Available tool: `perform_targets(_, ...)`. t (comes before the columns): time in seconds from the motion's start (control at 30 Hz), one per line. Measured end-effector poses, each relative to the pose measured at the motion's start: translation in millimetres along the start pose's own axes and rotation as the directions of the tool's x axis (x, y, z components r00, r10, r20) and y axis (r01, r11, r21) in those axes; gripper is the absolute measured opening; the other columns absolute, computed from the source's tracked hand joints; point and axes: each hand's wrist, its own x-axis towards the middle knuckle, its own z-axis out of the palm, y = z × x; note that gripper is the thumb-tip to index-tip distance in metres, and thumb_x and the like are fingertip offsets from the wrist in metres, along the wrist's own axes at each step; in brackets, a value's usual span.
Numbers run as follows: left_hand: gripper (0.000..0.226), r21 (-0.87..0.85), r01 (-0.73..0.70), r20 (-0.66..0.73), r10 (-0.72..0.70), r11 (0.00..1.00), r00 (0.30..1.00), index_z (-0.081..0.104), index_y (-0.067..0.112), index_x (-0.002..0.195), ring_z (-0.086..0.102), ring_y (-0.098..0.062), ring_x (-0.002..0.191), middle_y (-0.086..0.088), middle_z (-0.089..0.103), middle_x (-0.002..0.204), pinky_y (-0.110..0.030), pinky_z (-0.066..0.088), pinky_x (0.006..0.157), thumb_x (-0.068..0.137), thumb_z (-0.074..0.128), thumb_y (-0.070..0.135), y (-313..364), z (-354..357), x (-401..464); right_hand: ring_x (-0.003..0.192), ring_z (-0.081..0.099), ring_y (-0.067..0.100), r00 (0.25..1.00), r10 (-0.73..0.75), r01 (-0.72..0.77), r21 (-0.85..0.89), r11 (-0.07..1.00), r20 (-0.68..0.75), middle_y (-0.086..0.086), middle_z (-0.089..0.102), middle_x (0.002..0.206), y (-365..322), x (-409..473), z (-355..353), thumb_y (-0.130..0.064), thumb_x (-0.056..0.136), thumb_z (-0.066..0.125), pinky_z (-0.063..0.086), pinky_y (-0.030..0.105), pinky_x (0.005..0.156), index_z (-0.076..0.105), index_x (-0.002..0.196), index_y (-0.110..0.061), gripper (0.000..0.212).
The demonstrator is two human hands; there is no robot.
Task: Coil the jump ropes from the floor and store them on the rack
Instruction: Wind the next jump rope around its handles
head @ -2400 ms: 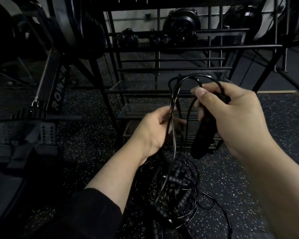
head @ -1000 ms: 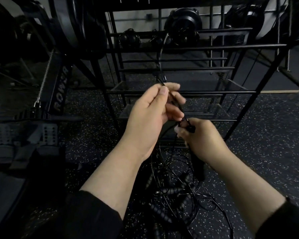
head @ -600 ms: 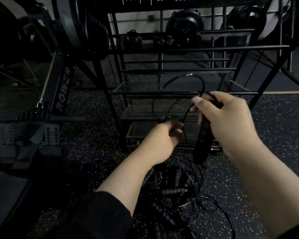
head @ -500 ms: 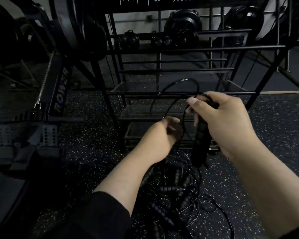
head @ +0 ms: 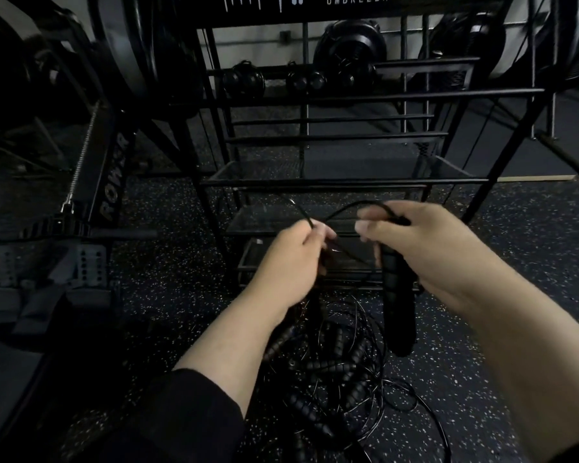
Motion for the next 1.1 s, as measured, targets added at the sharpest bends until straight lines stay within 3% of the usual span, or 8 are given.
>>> perform_targets(0.17, 0.032, -0.303, 0.019, -0.120, -0.058, 0.953, 0.991, 0.064, 0.018, 0.107, 0.044, -0.008, 0.053, 0.006, 0.050, 0.063, -0.026, 0.043, 0.057, 0.112, 0.033, 0.026, 10.3, -25.5, 3.8, 0.058, 0.056, 0.012, 0.999, 0.035, -0.036, -0.164, 0.986, -0.008, 0.000, 0.063, 0.072, 11.3, 3.2, 4.5, -0.021, 0.097, 0.067, 0.046, 0.027, 0.056, 0.073, 0.095, -0.021, 0.007)
perform_targets(0.43, 0.032, -0.666, 0.051, -0.047, -0.111, 0.745, 0.993, 0.060, 0.012, 0.120, 0.035, -0.010, 0.053, 0.006, 0.041, 0.060, -0.027, 0.037, 0.056, 0.112, 0.034, 0.028, 25.6, -39.4, -0.8, 0.065, 0.066, 0.021, 1.000, -0.016, 0.016, 0.018, 1.000, -0.014, 0.003, 0.078, 0.092, 6.3, 1.9, 10.9, -0.022, 0.097, 0.068, 0.058, 0.037, 0.067, 0.071, 0.105, -0.025, 0.010)
perform_targets(0.6, 0.034, -0.771, 0.066, 0.027, -0.071, 0.633, 0.997, 0.061, 0.010, 0.124, 0.039, -0.012, 0.057, 0.003, 0.041, 0.064, -0.029, 0.042, 0.061, 0.112, 0.036, 0.030, 35.2, -41.4, -4.5, 0.052, 0.060, 0.002, 0.994, -0.039, 0.051, -0.113, 0.992, 0.105, -0.014, 0.067, 0.060, 8.5, -3.6, 28.6, -0.026, 0.089, 0.077, 0.046, 0.016, 0.049, 0.074, 0.100, -0.027, 0.011)
perform_targets(0.7, 0.036, -0.808, 0.064, 0.058, -0.028, 0.585, 0.998, 0.059, 0.008, 0.127, 0.041, -0.013, 0.059, 0.001, 0.044, 0.065, -0.028, 0.045, 0.060, 0.112, 0.035, 0.029, 39.6, -42.0, -6.4, 0.049, 0.056, 0.003, 0.985, -0.039, 0.060, -0.121, 0.991, 0.169, -0.010, 0.070, 0.062, 12.5, -7.1, 45.0, -0.020, 0.093, 0.073, 0.043, 0.014, 0.045, 0.074, 0.097, -0.021, 0.004)
perform_targets(0.83, 0.043, -0.772, 0.028, 0.016, -0.026, 0.635, 1.000, 0.059, 0.008, 0.130, 0.055, -0.018, 0.066, -0.008, 0.063, 0.080, -0.033, 0.055, 0.066, 0.110, 0.034, 0.038, 40.4, -45.5, -4.7, 0.047, 0.052, 0.010, 0.994, -0.107, 0.102, -0.220, 0.970, -0.011, -0.008, 0.063, 0.054, 14.4, -1.1, 47.3, -0.021, 0.098, 0.066, 0.043, 0.023, 0.046, 0.070, 0.084, -0.012, 0.017)
perform_targets(0.93, 0.054, -0.576, 0.040, -0.027, -0.068, 0.817, 0.997, 0.068, 0.007, 0.117, 0.066, -0.023, 0.076, -0.011, 0.077, 0.098, -0.036, 0.058, 0.074, 0.108, 0.033, 0.047, 33.7, -49.7, -3.3, 0.051, 0.053, 0.022, 0.996, -0.078, 0.076, -0.031, 0.997, -0.052, 0.005, 0.069, 0.065, 7.4, 1.6, 36.7, -0.021, 0.100, 0.063, 0.043, 0.034, 0.052, 0.071, 0.087, -0.008, 0.020)
perform_targets(1.0, 0.055, -0.462, 0.082, -0.014, -0.099, 0.883, 0.995, 0.071, 0.004, 0.102, 0.069, -0.025, 0.077, -0.010, 0.078, 0.095, -0.038, 0.057, 0.075, 0.110, 0.033, 0.043, 28.9, -49.1, -4.7, 0.050, 0.051, 0.024, 0.997, -0.054, 0.058, 0.085, 0.995, -0.052, 0.008, 0.070, 0.068, 2.0, 0.2, 32.0, -0.019, 0.101, 0.061, 0.043, 0.031, 0.048, 0.070, 0.088, -0.006, 0.020)
perform_targets(1.1, 0.031, -0.312, 0.119, 0.083, -0.098, 0.943, 0.992, 0.070, 0.010, 0.095, 0.070, -0.027, 0.079, -0.015, 0.076, 0.096, -0.041, 0.057, 0.078, 0.106, 0.043, 0.019, 20.9, -43.2, -7.1, 0.047, 0.048, 0.021, 0.998, -0.064, 0.069, 0.203, 0.977, -0.027, 0.009, 0.066, 0.067, -2.9, -1.7, 29.5, -0.017, 0.102, 0.057, 0.040, 0.028, 0.046, 0.068, 0.086, -0.007, 0.021)
